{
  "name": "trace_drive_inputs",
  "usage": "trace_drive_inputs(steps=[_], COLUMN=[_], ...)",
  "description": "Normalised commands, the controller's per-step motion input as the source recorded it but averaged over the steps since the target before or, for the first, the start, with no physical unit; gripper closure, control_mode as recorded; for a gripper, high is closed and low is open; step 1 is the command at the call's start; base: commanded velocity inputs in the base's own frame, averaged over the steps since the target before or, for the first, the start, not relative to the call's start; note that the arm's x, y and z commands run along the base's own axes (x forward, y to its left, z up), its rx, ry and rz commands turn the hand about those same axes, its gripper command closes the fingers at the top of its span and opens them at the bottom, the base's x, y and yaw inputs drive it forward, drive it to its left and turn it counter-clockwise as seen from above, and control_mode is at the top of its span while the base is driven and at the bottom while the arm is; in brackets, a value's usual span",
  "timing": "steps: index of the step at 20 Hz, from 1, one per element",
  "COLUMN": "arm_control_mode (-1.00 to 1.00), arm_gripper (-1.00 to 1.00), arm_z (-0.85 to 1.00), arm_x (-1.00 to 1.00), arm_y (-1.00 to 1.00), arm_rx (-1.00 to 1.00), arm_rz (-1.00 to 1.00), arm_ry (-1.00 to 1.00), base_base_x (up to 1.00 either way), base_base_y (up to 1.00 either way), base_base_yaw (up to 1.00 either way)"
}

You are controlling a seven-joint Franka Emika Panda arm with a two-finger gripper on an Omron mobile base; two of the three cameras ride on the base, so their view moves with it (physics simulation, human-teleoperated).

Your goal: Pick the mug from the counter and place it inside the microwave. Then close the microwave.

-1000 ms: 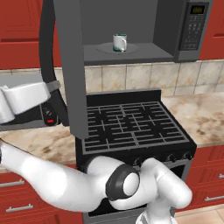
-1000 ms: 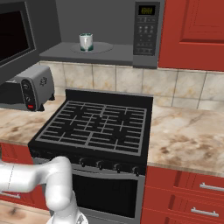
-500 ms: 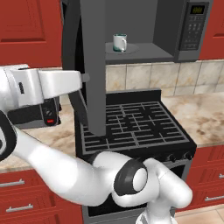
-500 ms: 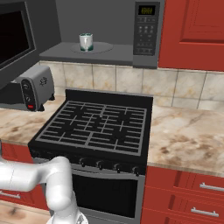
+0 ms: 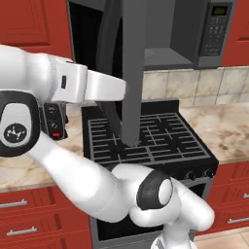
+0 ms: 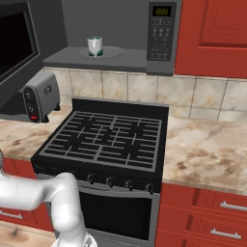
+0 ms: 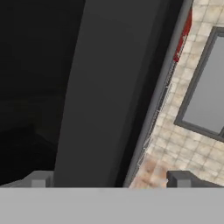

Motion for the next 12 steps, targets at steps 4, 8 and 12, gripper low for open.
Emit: trace_drive_inputs(steps=[4, 8, 12], arm_control_mode=[-1.00, -1.00, -1.00], arm_gripper=[-1.00, -1.00, -1.00], arm_z=[0.11, 0.12, 0.09], arm_x=[0.00, 0.05, 0.22], arm_y=[-0.79, -0.77, -0.81], arm_rx=[0.01, 0.01, 0.00], arm_rz=[0.02, 0.05, 0.07], arm_ry=[0.00, 0.00, 0.00], base_base_x=[0.00, 0.00, 0.00], base_base_y=[0.00, 0.00, 0.00], base_base_yaw=[0.00, 0.00, 0.00])
